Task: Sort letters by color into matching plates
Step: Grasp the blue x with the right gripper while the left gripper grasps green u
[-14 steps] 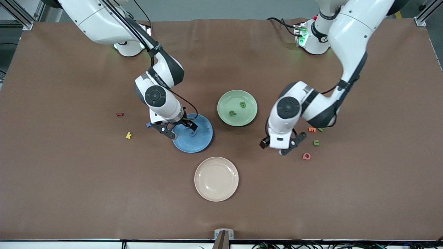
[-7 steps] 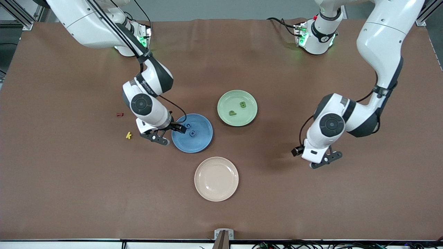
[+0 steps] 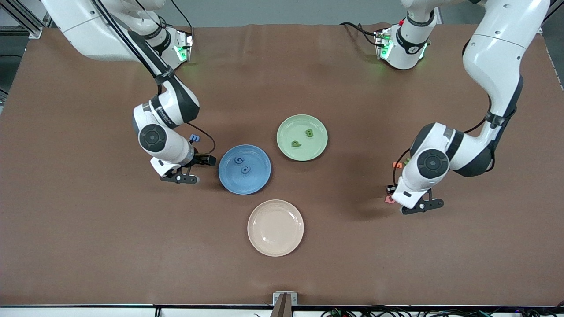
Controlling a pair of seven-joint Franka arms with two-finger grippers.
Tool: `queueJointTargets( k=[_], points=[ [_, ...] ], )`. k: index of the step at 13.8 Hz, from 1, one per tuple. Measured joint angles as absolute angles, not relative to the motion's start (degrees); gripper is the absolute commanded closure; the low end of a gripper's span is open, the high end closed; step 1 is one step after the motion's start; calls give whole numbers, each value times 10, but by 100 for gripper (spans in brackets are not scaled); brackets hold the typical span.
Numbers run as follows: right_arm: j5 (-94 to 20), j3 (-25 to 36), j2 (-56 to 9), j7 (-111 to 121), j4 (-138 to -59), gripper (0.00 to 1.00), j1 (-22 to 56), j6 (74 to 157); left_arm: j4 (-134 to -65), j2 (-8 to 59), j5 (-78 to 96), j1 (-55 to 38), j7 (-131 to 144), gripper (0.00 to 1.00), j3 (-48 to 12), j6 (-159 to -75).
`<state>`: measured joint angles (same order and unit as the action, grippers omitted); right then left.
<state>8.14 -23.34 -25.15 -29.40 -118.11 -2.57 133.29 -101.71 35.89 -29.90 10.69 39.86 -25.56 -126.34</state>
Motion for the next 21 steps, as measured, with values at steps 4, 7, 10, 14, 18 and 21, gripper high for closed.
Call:
queueJointTargets(
  k=[4,7,10,14,18,21],
  points=[
    [81,-234,-221,-249,-1228,0,-42,1358,-1043,359,-299,129,381,38,-259,-1272],
    [81,-233,-212,-304,-1267,3,-52,1395,-1077,359,-300,156,381,39,-265,-1323],
    [81,-233,-212,-356,-1275,4,-59,1401,-1093,357,-300,168,381,39,-278,-1333],
    [83,-230,-213,-361,-1279,10,-63,1415,-1111,346,-300,168,381,43,-282,-1336],
    [93,-216,-224,-363,-1289,23,-63,1442,-1120,346,-300,170,381,43,-281,-1341],
    [94,-216,-233,-365,-1289,27,-63,1445,-1123,346,-300,172,381,44,-281,-1341]
  ],
)
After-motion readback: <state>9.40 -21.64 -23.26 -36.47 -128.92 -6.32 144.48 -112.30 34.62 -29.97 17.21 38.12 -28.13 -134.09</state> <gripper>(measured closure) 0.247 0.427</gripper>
